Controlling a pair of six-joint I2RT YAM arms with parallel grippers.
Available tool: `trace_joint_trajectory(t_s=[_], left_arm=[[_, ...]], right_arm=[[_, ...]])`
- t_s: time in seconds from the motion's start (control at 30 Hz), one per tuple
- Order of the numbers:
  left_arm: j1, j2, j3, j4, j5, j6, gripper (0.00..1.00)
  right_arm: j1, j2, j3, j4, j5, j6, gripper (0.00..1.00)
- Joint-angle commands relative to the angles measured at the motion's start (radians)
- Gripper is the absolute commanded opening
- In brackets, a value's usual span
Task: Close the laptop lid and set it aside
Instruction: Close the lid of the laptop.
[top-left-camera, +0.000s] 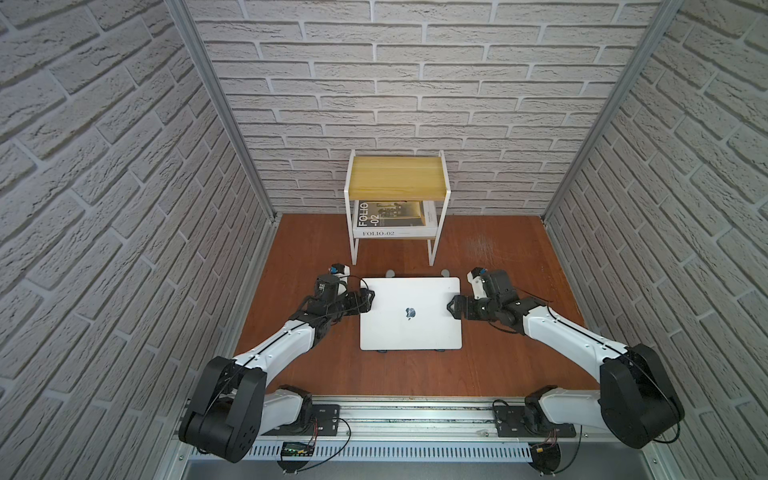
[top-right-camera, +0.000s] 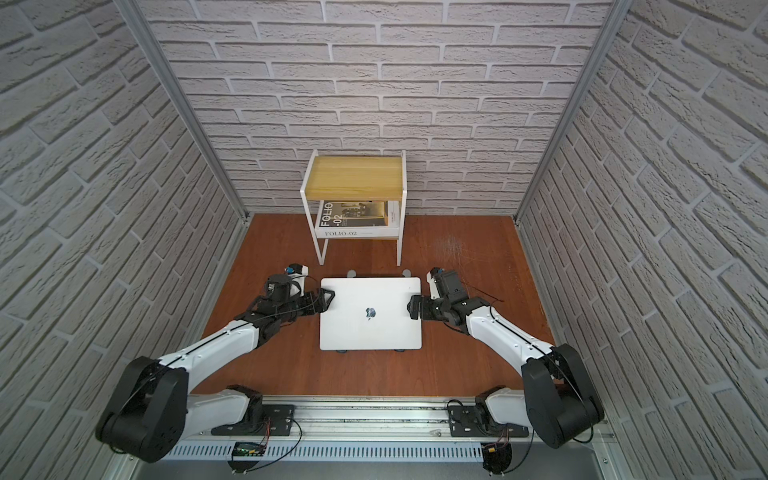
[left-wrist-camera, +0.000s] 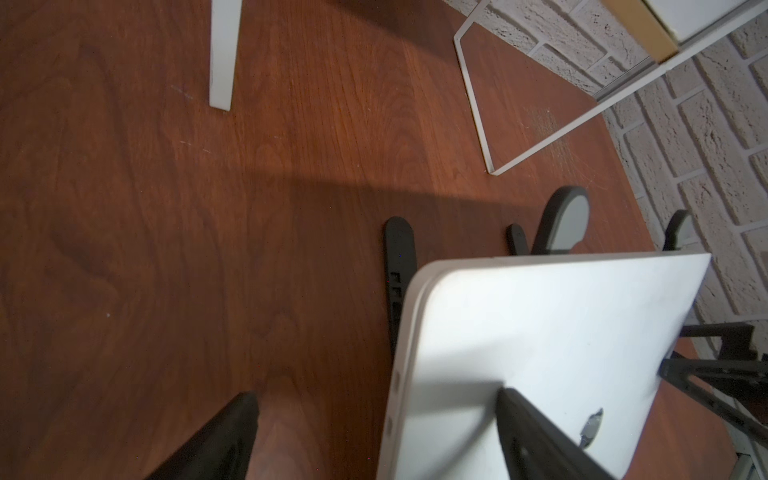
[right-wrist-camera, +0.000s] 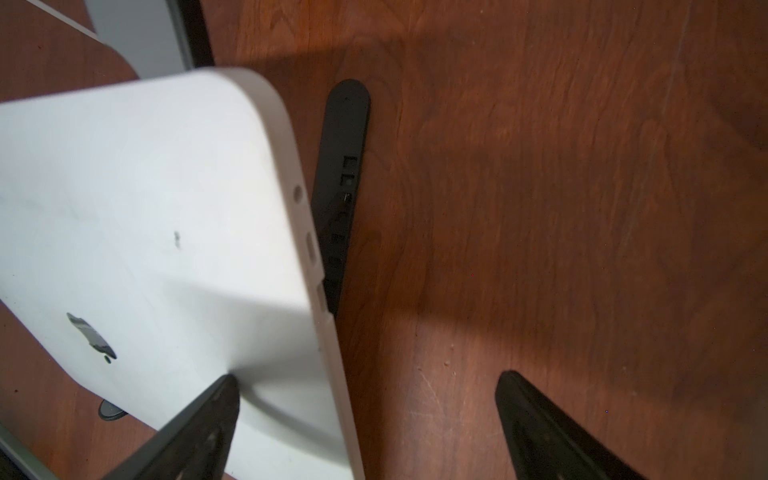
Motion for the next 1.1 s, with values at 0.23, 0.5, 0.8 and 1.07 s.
trace_joint_trajectory(t_s=[0.23,0.5,0.8,1.07], left_arm=[[0.054,0.013,-0.020,0.001,-0.050,0.027,0.92],[0.129,0.010,-0.019,0.021,-0.010,0.069,0.93],[0.158,-0.021,-0.002,0.010,0.035,0.074,0.92],[0.180,-0.191,-0.103,0.097,0.123,-0.074,0.93]], right_arm=[[-0.024,0.091,0.042,0.071,0.043,-0.045,0.98],[-0.024,0.103,0.075,0.034,0.028,-0.031,0.97],[-0.029,0.007,0.069,-0.030,-0.003,-0.042,0.98],[-0.083,-0.115,0.073,-0.069,-0.188,-0.041,0.99]])
